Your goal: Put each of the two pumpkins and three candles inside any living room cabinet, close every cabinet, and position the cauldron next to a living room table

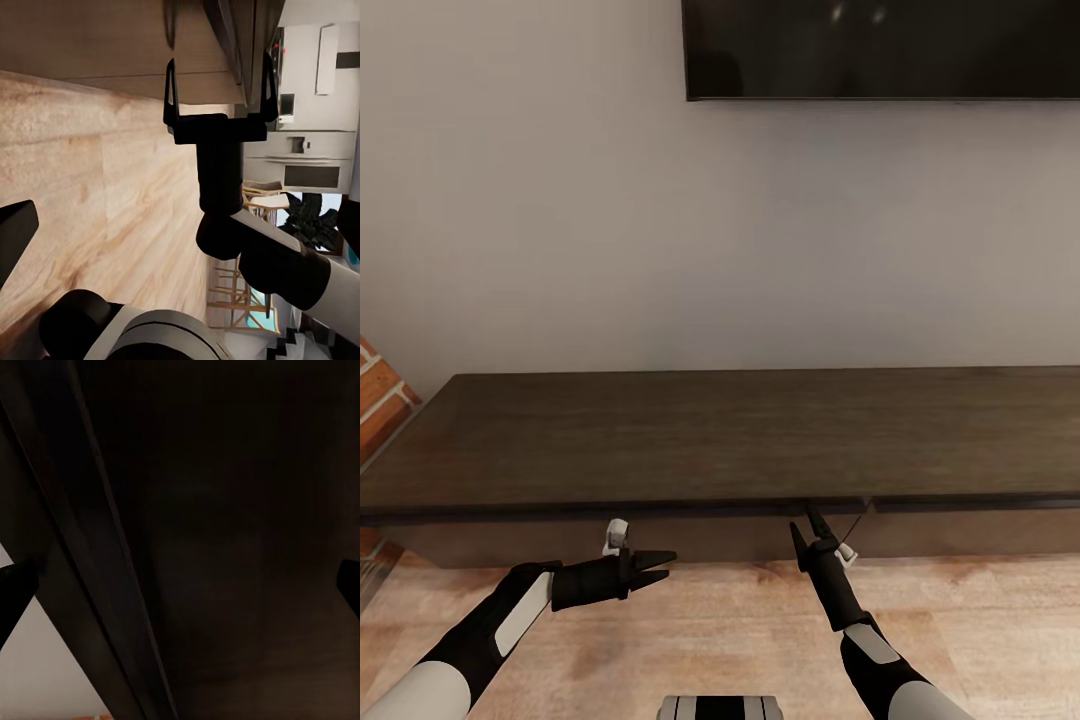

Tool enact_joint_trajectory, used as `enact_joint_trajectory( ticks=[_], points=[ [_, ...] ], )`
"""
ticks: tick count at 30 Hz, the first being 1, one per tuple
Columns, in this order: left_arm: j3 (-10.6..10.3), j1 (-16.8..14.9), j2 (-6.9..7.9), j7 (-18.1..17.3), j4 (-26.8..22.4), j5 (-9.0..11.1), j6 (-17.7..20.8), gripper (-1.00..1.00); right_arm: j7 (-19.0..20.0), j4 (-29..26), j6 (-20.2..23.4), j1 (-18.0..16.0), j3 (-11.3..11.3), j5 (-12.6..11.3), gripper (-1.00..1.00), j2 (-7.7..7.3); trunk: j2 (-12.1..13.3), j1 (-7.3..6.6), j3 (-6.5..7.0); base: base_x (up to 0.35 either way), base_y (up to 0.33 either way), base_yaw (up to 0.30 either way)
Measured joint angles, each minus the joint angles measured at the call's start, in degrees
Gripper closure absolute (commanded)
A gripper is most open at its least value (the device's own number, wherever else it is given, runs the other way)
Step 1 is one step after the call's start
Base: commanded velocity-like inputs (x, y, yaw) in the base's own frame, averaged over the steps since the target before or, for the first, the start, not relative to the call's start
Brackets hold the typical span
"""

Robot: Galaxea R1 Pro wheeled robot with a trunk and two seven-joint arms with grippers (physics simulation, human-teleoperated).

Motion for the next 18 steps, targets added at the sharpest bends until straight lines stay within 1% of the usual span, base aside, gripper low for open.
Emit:
enact_joint_trajectory(
  ticks=[5,9,18],
  points=[
    [0.05,0.00,0.00,0.00,-0.02,0.03,-0.01,-1.00,0.02,0.05,0.07,-0.02,0.02,-0.06,-1.00,0.00,0.00,0.00,0.00,0.000,0.000,0.000],
    [0.06,-0.01,0.00,0.00,-0.02,0.00,0.00,-1.00,-0.26,0.21,-0.11,0.05,0.08,0.23,-1.00,0.00,0.06,-0.10,0.88,0.000,0.000,0.000],
    [0.07,0.00,0.00,0.00,-0.02,-0.01,0.00,-1.00,-0.20,0.30,-0.18,-0.25,0.09,0.30,-1.00,-0.02,0.06,-0.10,0.88,0.000,0.000,0.000]
  ],
)
